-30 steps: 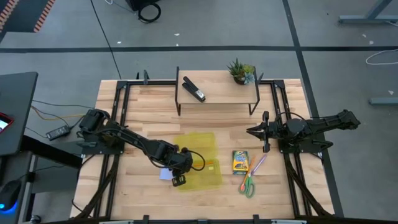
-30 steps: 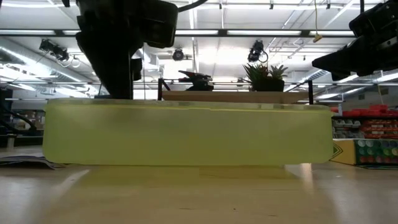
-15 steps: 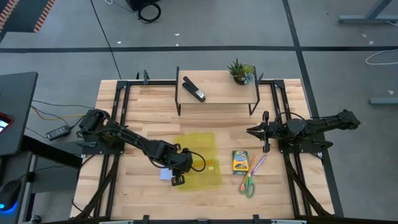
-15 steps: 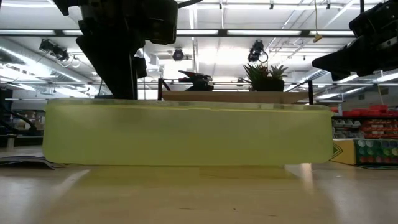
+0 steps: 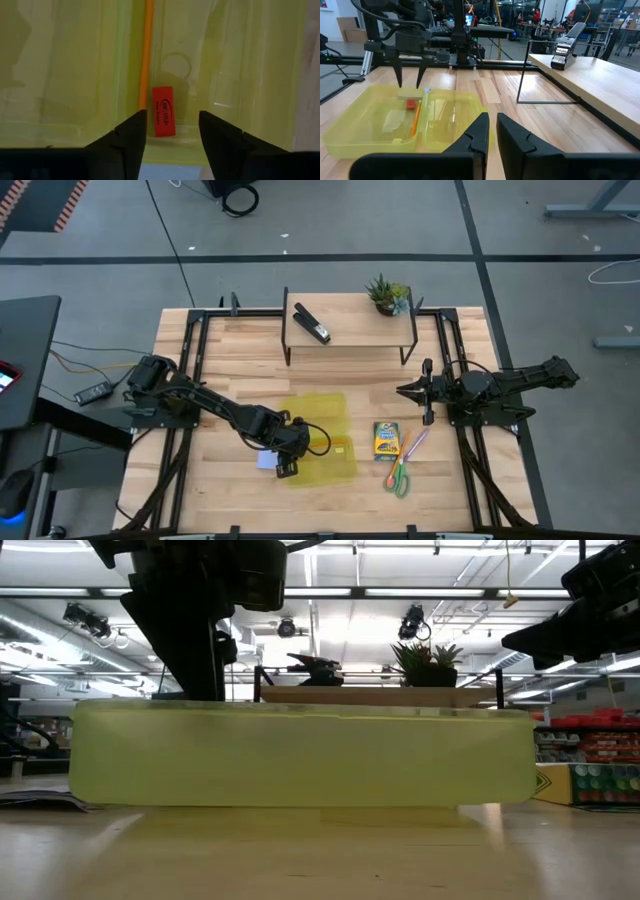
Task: Pack school essentials
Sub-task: Put the blue sticky note into the yellow supply box
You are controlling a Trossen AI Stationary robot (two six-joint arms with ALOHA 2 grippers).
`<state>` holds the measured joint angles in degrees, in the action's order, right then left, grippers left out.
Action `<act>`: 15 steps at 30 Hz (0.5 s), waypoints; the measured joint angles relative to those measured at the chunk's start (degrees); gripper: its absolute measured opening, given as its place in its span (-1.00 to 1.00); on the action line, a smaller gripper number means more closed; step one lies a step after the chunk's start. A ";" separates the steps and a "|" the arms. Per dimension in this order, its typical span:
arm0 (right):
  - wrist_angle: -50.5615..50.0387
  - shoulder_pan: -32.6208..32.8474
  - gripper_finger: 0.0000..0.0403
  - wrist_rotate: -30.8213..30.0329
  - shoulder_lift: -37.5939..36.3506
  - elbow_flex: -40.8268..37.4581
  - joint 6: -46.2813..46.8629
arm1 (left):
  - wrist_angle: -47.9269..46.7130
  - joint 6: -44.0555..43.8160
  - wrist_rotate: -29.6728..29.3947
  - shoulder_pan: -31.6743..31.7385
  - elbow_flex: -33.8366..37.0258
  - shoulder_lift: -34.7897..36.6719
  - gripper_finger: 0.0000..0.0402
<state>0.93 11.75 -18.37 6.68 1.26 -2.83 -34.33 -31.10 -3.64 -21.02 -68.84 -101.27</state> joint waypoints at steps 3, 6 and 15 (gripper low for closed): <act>0.00 0.00 -0.79 -0.02 0.00 0.00 0.00 | 0.01 -1.24 0.02 0.00 0.00 0.44 -0.01; 0.00 0.02 -0.79 -0.02 -0.02 0.00 0.00 | 0.17 -1.59 -0.07 0.00 0.00 0.81 -0.01; 0.01 0.00 -0.79 -0.02 -0.02 0.00 0.00 | -0.39 -1.68 -5.99 0.91 0.02 5.56 -0.24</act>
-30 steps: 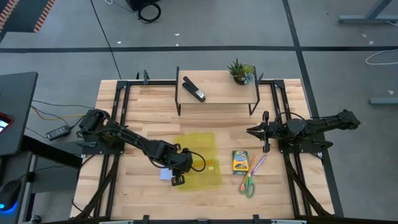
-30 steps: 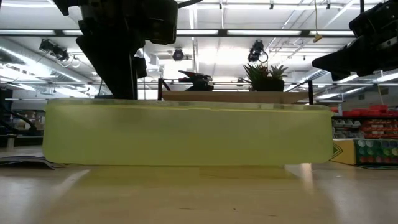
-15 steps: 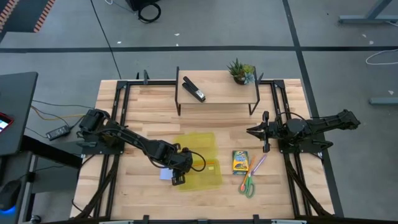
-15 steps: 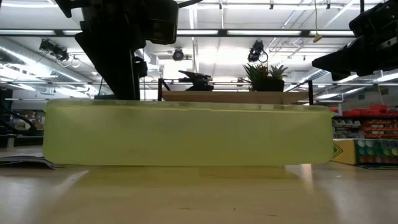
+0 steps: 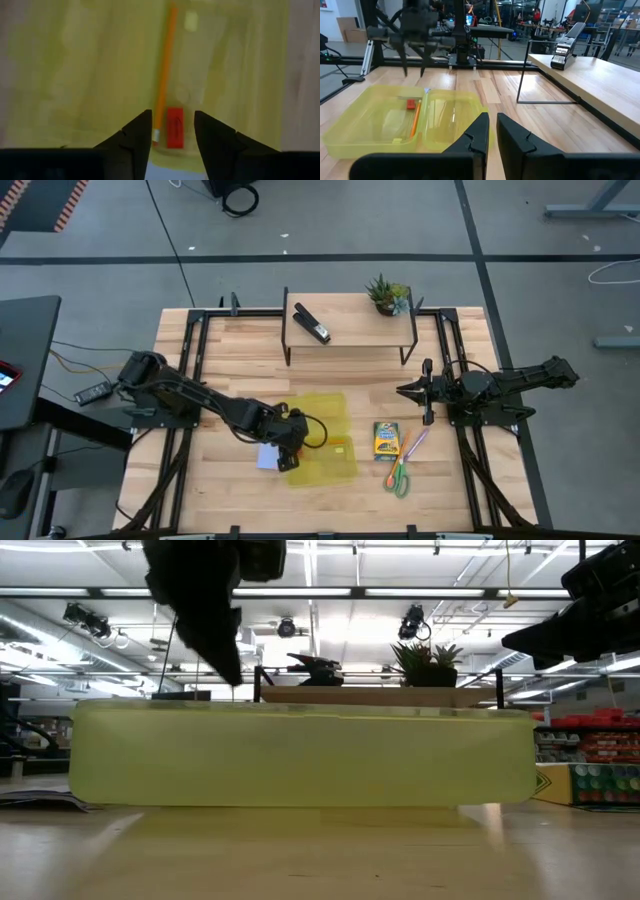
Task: Pack school essentials
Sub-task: Put the blue sticky note into the yellow supply box
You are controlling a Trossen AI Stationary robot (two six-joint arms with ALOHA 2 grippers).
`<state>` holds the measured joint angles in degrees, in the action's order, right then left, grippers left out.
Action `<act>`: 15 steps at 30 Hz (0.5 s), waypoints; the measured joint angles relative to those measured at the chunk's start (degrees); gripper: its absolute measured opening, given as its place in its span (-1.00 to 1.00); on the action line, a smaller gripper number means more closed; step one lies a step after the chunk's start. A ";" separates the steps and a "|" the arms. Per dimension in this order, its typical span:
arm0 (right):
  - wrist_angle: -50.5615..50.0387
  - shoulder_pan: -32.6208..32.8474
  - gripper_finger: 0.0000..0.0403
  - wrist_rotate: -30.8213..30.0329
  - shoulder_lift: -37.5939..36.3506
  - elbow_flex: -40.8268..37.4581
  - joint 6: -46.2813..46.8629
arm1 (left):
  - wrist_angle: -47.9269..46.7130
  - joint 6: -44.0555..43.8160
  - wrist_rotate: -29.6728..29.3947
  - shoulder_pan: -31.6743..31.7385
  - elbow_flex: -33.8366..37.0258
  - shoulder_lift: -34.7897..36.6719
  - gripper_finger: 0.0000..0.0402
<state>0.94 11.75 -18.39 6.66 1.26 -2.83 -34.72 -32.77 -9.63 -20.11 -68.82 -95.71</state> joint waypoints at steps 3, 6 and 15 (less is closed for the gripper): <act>-0.06 0.01 -0.79 0.00 0.00 0.00 0.00 | -1.67 -0.03 -2.10 1.26 -0.01 2.64 -0.32; -0.06 0.00 -0.79 0.00 0.00 0.00 -0.02 | -4.91 -0.04 -4.57 2.44 0.00 5.52 -0.39; -0.04 0.01 -0.79 0.00 0.00 0.00 0.00 | -9.39 2.76 -12.90 5.62 0.00 14.76 -0.56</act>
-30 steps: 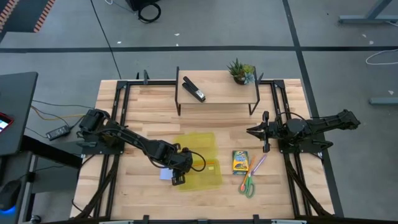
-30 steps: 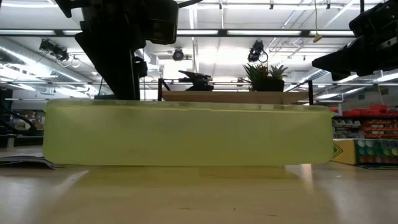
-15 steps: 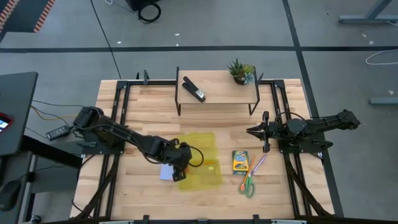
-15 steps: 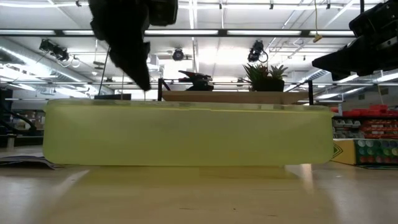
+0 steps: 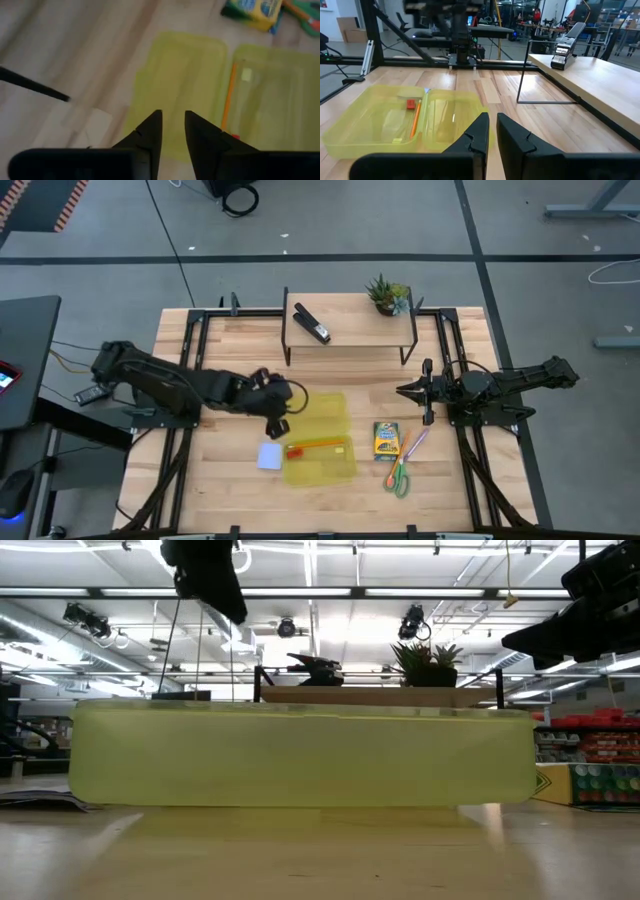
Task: Pack school essentials
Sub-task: Put the blue sticky note into the yellow supply box
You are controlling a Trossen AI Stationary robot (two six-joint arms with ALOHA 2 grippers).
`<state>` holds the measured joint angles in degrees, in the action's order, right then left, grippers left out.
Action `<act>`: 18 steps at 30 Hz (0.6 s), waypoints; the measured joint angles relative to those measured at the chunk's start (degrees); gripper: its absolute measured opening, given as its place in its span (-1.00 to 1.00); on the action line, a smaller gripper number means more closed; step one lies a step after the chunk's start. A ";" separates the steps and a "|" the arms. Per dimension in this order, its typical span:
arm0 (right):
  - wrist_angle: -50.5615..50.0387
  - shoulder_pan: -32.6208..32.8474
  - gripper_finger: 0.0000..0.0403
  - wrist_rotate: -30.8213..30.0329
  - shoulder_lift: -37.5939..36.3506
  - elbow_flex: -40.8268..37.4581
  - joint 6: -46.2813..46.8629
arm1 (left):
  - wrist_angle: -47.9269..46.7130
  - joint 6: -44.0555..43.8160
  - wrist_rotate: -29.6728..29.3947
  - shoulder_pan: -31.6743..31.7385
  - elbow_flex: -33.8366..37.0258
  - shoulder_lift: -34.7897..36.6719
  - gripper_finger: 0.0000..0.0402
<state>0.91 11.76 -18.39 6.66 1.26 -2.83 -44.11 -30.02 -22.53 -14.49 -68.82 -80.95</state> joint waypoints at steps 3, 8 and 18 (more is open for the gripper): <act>0.00 -0.01 -0.79 0.00 0.00 0.00 0.00 | -2.20 0.70 -0.17 1.36 0.02 2.73 -0.63; 0.01 0.00 -0.79 0.00 0.00 0.00 0.00 | -6.23 0.74 -0.19 3.39 0.02 6.75 -0.74; 0.01 0.01 -0.79 0.00 0.00 0.00 0.00 | -8.47 -2.40 -1.98 3.87 3.88 15.05 -0.94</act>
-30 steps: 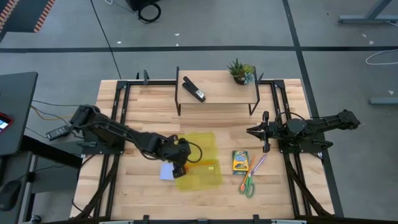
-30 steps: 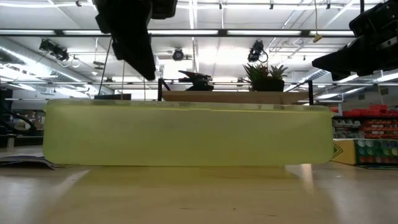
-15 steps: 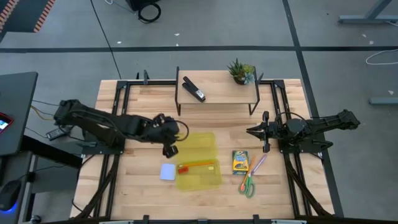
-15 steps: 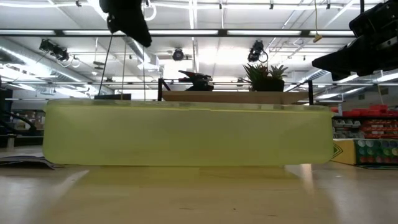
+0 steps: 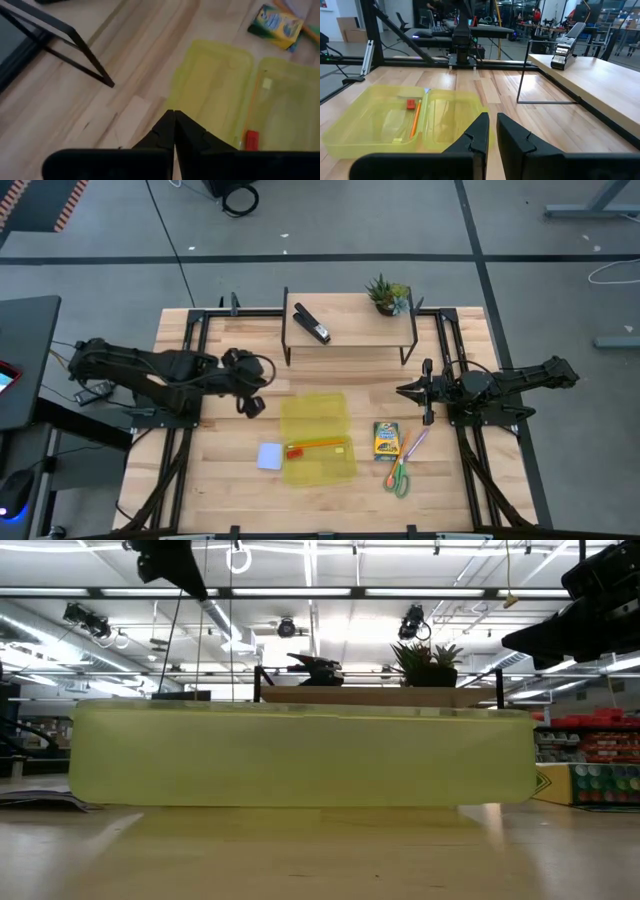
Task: Pack school essentials
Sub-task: Put the blue sticky note into the yellow supply box
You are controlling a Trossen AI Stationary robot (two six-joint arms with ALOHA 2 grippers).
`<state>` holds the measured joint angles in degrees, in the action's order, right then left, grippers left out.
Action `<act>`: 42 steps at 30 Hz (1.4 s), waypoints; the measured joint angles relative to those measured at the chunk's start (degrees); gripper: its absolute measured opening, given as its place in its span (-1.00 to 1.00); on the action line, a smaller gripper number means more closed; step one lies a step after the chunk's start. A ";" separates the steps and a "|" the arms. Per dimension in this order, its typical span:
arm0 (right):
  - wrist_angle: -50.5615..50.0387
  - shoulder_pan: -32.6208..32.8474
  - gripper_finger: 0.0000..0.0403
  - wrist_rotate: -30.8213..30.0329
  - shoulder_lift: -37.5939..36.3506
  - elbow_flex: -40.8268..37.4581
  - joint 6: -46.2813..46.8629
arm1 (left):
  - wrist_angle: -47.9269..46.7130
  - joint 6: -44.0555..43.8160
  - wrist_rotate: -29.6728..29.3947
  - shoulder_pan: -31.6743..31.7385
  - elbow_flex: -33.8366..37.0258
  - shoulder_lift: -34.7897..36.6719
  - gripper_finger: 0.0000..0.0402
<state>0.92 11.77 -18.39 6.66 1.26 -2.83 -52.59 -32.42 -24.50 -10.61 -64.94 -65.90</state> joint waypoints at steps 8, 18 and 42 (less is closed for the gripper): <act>0.01 0.00 -0.79 0.00 0.00 0.00 0.00 | 2.30 -1.88 11.50 -2.26 4.81 0.44 -0.80; 0.01 -0.01 -0.79 0.00 0.00 0.00 0.00 | 1.64 0.26 15.74 -4.68 5.41 -7.56 -0.27; -0.01 -0.02 -0.79 0.00 0.00 0.00 0.00 | 8.61 3.94 23.02 -10.98 5.37 -25.29 0.21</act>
<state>0.91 11.75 -18.39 6.66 1.26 -2.83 -43.98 -28.48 -1.48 -21.60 -59.57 -91.19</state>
